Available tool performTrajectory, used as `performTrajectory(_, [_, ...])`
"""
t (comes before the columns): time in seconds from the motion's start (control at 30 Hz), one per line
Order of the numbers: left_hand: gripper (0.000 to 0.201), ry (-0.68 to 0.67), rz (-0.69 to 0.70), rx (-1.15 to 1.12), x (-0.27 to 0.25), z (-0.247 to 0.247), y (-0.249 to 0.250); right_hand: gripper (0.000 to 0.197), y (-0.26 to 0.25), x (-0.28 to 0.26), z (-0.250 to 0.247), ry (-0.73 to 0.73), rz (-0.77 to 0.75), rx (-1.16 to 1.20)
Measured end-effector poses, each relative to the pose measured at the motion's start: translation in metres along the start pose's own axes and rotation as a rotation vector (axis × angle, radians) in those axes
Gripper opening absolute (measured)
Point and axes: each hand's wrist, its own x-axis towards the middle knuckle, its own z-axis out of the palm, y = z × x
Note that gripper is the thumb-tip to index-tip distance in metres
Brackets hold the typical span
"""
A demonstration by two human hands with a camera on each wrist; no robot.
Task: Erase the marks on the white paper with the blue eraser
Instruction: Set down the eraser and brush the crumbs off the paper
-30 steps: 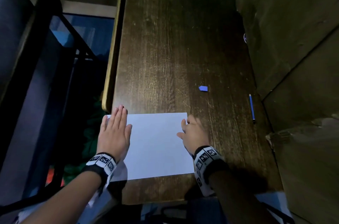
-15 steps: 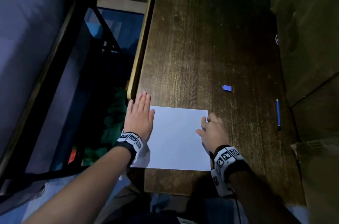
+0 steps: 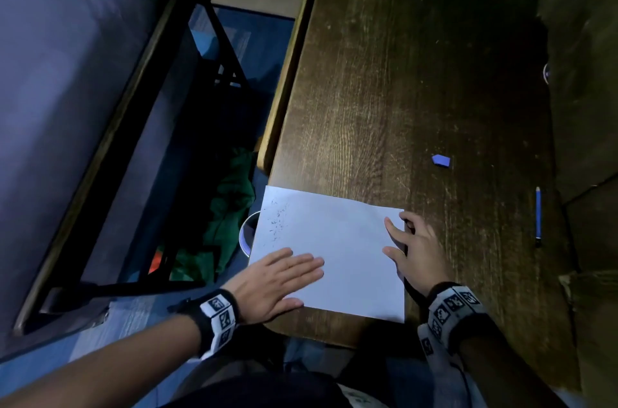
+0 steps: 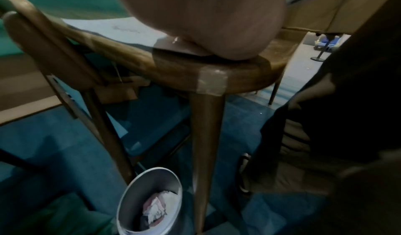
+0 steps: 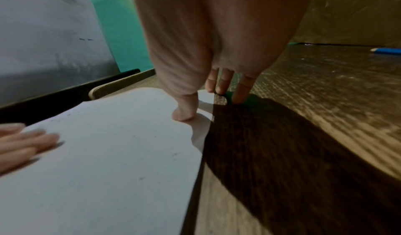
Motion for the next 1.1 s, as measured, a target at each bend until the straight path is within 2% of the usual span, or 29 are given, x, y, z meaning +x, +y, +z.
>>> performTrajectory(0.17, [0.063, 0.053, -0.29, -0.014, 0.031, -0.014, -0.033, 0.053, -0.002, 0.004, -0.003, -0.023, -0.029, 0.016])
performTrajectory(0.23, [0.063, 0.064, -0.366, 0.0, 0.04, -0.019, -0.043, 0.059, -0.005, 0.009, -0.005, -0.05, -0.012, 0.033])
performTrajectory(0.3, [0.064, 0.079, -0.286, -0.037, 0.053, -0.021, -0.039, 0.069, -0.008, 0.015, -0.006, -0.06, 0.011, 0.025])
performTrajectory(0.4, [0.066, 0.06, -0.03, -0.08, 0.069, -0.011, -0.009, 0.074, -0.016, 0.019, -0.005, -0.097, 0.006, 0.025])
performTrajectory(0.47, [0.066, 0.019, 0.001, -0.058, 0.074, -0.006, 0.004, 0.071, -0.018, 0.018, -0.004, -0.116, -0.011, 0.04])
performTrajectory(0.53, [0.066, 0.048, -0.116, -0.084, 0.075, -0.008, -0.003, 0.07, -0.016, 0.017, -0.003, -0.098, -0.018, 0.071])
performTrajectory(0.6, [0.064, 0.093, -0.304, -0.12, 0.07, -0.011, -0.02, 0.069, -0.015, 0.014, -0.002, -0.079, -0.014, 0.072])
performTrajectory(0.7, [0.065, 0.131, -0.546, -0.064, 0.068, -0.019, -0.039, 0.047, -0.025, 0.009, 0.003, -0.077, 0.049, 0.094])
performTrajectory(0.73, [0.065, 0.145, -0.551, -0.08, 0.074, -0.021, -0.038, 0.053, -0.027, 0.007, 0.006, -0.088, 0.073, 0.105])
performTrajectory(0.8, [0.066, 0.131, -0.413, -0.138, 0.088, -0.023, -0.026, 0.071, -0.029, 0.002, 0.012, -0.092, 0.076, 0.102])
performTrajectory(0.87, [0.067, 0.08, -0.249, -0.119, 0.093, -0.016, -0.014, 0.078, -0.029, 0.001, 0.016, -0.07, 0.062, 0.116])
performTrajectory(0.9, [0.066, 0.074, -0.24, -0.106, 0.089, -0.013, -0.015, 0.077, -0.028, 0.001, 0.016, -0.065, 0.064, 0.13])
performTrajectory(1.03, [0.062, 0.15, -0.559, -0.13, 0.051, -0.015, -0.05, 0.075, -0.028, 0.001, 0.016, -0.076, 0.087, 0.177])
performTrajectory(1.1, [0.062, 0.131, -0.65, -0.093, 0.028, -0.012, -0.067, 0.076, -0.027, 0.001, 0.017, -0.088, 0.086, 0.175])
